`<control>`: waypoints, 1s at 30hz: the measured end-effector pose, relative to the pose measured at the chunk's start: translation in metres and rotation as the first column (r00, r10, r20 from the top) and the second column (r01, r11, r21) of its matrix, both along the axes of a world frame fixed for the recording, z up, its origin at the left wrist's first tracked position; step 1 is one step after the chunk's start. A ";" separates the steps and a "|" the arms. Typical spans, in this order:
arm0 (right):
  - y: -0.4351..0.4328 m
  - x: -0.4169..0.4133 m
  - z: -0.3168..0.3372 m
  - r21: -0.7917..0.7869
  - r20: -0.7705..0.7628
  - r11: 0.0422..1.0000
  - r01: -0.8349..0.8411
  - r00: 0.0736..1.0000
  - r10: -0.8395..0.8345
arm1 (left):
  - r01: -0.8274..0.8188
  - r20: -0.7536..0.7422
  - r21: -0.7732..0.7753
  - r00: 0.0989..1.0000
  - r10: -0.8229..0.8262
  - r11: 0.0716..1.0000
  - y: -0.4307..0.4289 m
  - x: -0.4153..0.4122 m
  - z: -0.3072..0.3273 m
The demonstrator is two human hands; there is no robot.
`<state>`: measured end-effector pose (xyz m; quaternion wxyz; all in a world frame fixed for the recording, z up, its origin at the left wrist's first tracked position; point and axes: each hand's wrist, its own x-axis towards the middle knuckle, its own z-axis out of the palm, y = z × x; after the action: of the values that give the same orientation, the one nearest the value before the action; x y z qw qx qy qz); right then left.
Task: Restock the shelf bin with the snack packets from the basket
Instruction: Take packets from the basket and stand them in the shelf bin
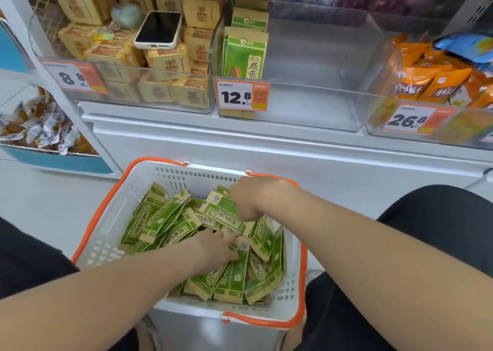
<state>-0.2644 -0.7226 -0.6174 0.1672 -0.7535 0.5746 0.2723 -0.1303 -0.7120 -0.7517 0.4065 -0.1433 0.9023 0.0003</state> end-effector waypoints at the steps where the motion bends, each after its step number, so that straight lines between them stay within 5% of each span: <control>1: 0.000 0.000 0.000 -0.004 0.014 1.000 0.011 1.000 -0.011 | 0.066 0.008 -0.035 0.998 -0.066 0.997 0.001 0.000 -0.006; 8: -0.003 -0.002 -0.001 -0.027 0.029 1.000 0.003 1.000 -0.002 | 0.333 -0.164 -0.192 0.916 -0.365 0.923 -0.009 0.000 -0.017; 20: -0.019 -0.012 -0.001 0.035 -0.043 0.996 0.081 0.996 -0.079 | 0.260 -0.262 -0.166 0.918 -0.297 0.951 -0.024 0.001 -0.018; 24: -0.023 -0.019 0.002 0.063 -0.073 0.992 0.111 0.992 -0.106 | -0.043 -0.395 0.038 0.917 0.055 0.998 -0.043 -0.004 0.007; 27: -0.025 -0.025 0.011 0.061 -0.044 0.992 0.111 0.993 -0.109 | -0.368 -0.506 0.303 0.719 0.476 0.879 -0.063 -0.003 0.029; 30: -0.027 -0.033 0.021 0.069 0.016 0.988 0.135 0.991 -0.136 | -0.428 -0.595 0.516 0.444 0.670 0.742 -0.083 -0.001 0.053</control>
<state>-0.2973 -0.7494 -0.5968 0.2166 -0.7093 0.6132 0.2717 -0.1311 -0.7950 -0.6984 -0.0113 -0.3560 0.8761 0.3251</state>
